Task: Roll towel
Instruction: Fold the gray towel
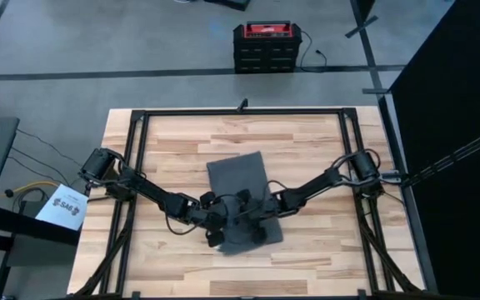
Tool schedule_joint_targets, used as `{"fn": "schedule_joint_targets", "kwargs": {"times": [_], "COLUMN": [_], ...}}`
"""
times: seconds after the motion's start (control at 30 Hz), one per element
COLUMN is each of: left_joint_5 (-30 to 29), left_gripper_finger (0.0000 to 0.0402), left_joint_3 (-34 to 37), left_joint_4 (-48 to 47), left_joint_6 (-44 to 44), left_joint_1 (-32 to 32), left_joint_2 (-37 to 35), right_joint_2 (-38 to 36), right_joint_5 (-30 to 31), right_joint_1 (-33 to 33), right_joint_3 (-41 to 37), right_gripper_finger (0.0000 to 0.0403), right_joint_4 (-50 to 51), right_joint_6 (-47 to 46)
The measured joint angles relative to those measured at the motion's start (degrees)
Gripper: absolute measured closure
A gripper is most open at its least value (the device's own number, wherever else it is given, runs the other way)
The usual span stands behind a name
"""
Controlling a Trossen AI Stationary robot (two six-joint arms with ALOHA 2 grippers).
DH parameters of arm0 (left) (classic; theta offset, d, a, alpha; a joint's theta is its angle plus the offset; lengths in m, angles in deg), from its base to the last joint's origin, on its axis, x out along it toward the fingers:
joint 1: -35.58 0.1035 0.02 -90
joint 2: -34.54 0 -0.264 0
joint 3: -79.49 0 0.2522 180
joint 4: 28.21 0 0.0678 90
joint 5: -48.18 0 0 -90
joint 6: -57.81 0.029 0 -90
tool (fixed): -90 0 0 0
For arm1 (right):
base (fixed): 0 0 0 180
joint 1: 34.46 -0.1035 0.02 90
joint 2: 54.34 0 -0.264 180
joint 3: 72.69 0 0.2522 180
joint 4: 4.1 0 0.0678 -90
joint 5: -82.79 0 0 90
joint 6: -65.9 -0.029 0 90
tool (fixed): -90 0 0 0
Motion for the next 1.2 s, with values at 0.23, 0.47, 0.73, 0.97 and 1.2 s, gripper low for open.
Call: {"fn": "schedule_joint_targets", "kwargs": {"times": [0.23,0.47,0.73,0.97,1.2], "left_joint_5": [0.6,0.5,3.3,2.0,-1.5], "left_gripper_finger": [0.0355,0.0355,0.0355,0.0355,0.0355], "left_joint_3": [-0.1,-0.5,-6.3,-6.8,-4.1], "left_joint_4": [-3.5,-4.4,-16.9,-21.0,-17.2], "left_joint_6": [-3.5,-4.7,-6.6,-13.2,-16.4], "left_joint_1": [-1.2,-2.2,-4.3,-6.9,-7.9], "left_joint_2": [-0.1,0.0,-2.4,-1.9,-1.9], "right_joint_2": [-4.0,-5.1,-2.9,-2.9,-1.4], "right_joint_5": [0.0,0.0,0.0,-0.1,-1.0], "right_joint_1": [-0.2,-0.2,-0.1,0.6,0.6], "right_joint_3": [2.0,2.1,2.1,2.1,2.2], "right_gripper_finger": [0.0336,0.0336,0.0336,0.0336,0.0336], "right_joint_4": [11.5,8.5,6.3,6.3,0.2], "right_joint_6": [0.5,-1.9,-2.3,-2.5,-3.7]}}
